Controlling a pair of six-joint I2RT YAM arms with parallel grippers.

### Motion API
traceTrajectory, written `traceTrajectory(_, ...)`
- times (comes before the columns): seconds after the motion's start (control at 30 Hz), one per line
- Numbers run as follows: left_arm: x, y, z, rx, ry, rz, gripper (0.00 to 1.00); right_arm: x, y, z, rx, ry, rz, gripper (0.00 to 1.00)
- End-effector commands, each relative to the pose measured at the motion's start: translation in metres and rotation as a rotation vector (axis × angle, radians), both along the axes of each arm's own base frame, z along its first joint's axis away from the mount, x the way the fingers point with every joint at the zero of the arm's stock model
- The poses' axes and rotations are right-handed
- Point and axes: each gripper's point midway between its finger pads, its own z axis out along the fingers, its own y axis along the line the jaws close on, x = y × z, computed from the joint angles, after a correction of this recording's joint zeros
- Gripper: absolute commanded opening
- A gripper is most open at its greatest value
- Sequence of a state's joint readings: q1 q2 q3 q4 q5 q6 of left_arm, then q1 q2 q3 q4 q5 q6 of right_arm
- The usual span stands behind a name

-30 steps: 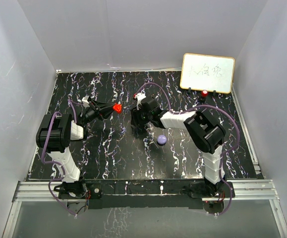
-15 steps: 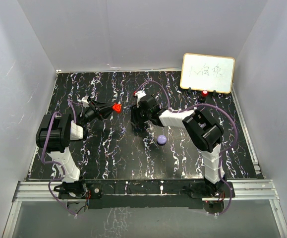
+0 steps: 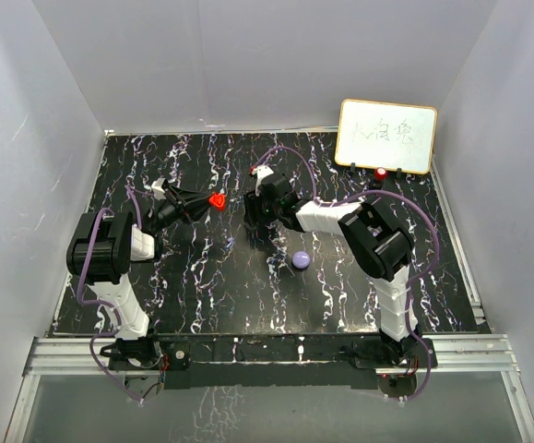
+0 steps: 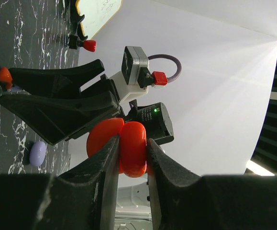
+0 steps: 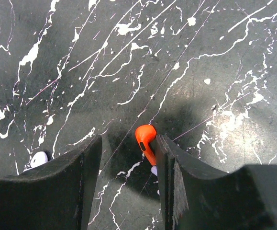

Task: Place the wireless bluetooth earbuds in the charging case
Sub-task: Pick up the earbud from the center of the board.

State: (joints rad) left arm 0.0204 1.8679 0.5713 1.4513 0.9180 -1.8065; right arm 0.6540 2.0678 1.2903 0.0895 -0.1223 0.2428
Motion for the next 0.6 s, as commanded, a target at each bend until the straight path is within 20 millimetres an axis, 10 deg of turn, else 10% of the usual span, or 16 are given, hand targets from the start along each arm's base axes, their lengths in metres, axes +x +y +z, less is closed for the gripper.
traceTrajectory(0.0, -0.0196, 0.0014, 0.0647, 0.013, -0.388, -0.011, 0.0, 0.0171, 0.0011, 0.0171, 0.007, -0.051, -0.025, 0.46)
traceTrajectory(0.57, -0.0203, 0.0018, 0.0617, 0.016, -0.381, -0.008, 0.0, 0.0233, -0.0052, 0.0225, -0.037, -0.086, -0.024, 0.28)
